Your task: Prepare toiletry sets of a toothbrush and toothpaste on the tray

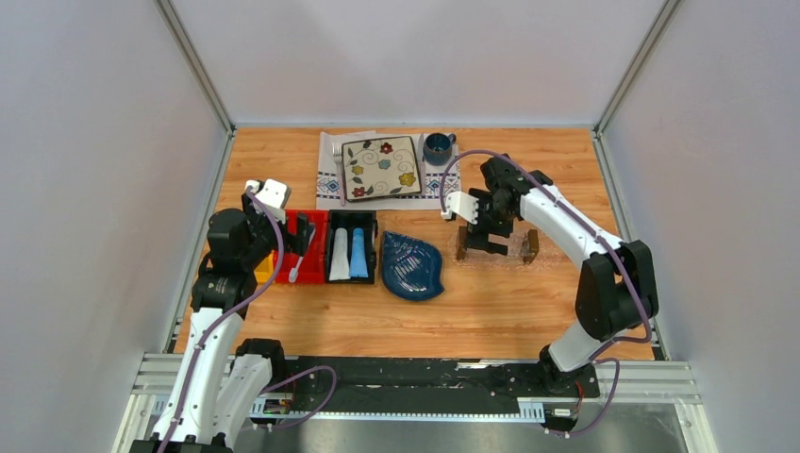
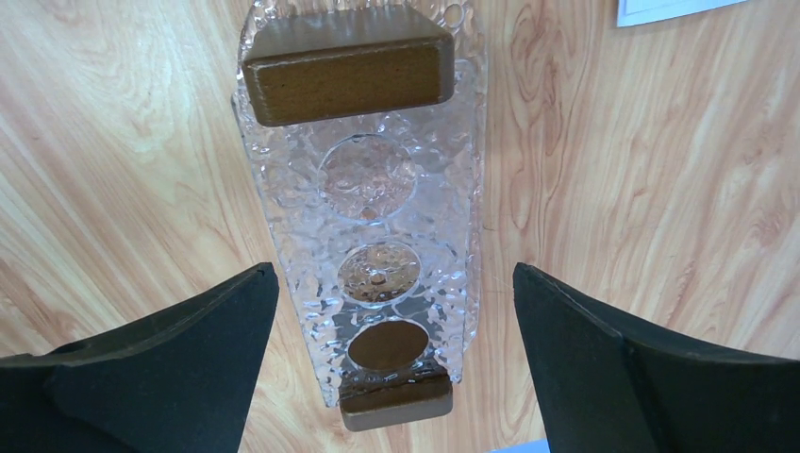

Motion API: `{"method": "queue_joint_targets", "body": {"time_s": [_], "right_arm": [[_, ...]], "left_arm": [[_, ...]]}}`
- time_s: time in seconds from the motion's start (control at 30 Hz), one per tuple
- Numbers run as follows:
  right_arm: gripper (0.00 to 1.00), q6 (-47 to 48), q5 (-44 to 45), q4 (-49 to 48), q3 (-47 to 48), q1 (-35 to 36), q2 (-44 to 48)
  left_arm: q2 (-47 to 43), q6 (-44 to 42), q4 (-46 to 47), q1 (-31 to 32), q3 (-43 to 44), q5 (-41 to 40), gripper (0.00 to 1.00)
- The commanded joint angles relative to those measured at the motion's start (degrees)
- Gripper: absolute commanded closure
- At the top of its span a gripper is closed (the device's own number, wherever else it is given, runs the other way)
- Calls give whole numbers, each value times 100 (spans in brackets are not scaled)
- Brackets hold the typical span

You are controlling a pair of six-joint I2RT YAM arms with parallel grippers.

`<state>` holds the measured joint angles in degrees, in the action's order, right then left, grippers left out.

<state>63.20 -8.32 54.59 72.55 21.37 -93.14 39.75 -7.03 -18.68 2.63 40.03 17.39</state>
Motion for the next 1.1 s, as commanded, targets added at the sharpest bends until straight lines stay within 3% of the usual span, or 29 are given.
{"method": "queue_joint_targets", "body": {"time_s": [0.0, 0.23, 0.5, 0.73, 0.93, 1.07], "right_arm": [[0, -167, -267, 210, 277, 34, 349], [0, -887, -794, 219, 531, 34, 797], [0, -2495, -874, -484, 654, 34, 1246], [0, -3717, -1014, -949, 585, 34, 1588], [0, -4499, -1015, -1442, 321, 34, 1887], [0, -4527, -856, -1433, 312, 34, 1914]], "left_arm": [[-64, -123, -65, -17, 180, -104, 5], [33, -413, -838, -17, 760, -833, 4], [278, -642, -2165, -17, 1577, -1527, 6], [674, -852, -3071, -149, 2254, -1677, 8], [1061, -949, -3423, -1079, 2658, -1001, 8], [1272, -1055, -3415, -1633, 2738, -763, 8]]}}
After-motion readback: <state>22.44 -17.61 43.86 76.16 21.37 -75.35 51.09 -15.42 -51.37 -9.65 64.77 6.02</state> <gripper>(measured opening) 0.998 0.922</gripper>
